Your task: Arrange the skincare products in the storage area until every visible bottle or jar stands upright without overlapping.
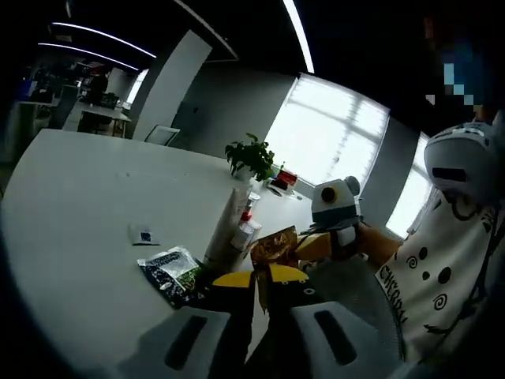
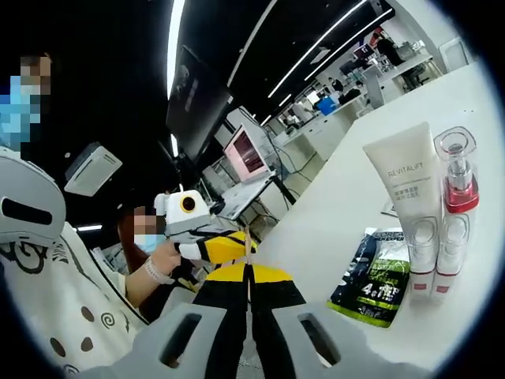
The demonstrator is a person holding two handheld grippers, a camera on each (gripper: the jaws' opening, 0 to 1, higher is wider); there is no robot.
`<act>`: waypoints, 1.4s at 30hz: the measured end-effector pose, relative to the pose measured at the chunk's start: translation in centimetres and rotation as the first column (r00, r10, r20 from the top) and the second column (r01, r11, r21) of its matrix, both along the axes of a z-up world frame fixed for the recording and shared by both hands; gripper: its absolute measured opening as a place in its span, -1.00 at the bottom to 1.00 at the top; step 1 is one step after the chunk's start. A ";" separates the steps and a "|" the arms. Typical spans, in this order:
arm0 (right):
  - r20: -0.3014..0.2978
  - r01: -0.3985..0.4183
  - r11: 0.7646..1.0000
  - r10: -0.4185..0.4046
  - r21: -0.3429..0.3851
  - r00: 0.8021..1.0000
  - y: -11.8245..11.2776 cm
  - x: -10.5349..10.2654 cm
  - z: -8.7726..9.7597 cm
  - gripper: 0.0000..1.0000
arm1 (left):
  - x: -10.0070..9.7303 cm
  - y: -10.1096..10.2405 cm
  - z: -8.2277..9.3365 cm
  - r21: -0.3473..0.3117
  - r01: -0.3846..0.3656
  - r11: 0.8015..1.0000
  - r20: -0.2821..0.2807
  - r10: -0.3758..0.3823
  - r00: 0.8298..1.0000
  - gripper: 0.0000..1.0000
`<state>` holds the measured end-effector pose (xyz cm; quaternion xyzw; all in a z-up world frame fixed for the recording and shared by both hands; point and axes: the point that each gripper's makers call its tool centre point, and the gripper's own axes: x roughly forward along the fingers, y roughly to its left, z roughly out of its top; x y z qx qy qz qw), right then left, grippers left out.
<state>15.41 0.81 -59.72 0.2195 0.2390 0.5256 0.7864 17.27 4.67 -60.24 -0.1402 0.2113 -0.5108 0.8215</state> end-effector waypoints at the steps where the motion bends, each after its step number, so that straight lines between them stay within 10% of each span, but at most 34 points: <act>1: 0.004 0.005 1.000 -0.005 -0.014 1.000 0.1 0.1 -0.1 -0.99 | 0.0 0.2 -0.2 0.006 0.003 1.000 -0.005 -0.003 1.000 -0.97; 12: 0.027 0.032 0.994 -0.029 -0.109 0.999 1.8 1.4 -1.2 -0.98 | 0.9 2.2 -1.5 0.008 -0.016 1.000 -0.057 0.016 0.998 -1.00; 23: 0.144 0.038 0.943 0.011 -0.331 0.989 5.0 3.8 -4.0 -0.98 | 2.7 5.4 -4.0 0.062 -0.085 0.994 -0.121 0.092 0.988 -1.00; 42: 0.172 0.031 0.848 0.072 -0.528 0.983 7.8 7.9 -10.7 -0.98 | 6.4 8.1 -10.1 0.153 -0.161 0.975 -0.213 0.192 0.958 -1.00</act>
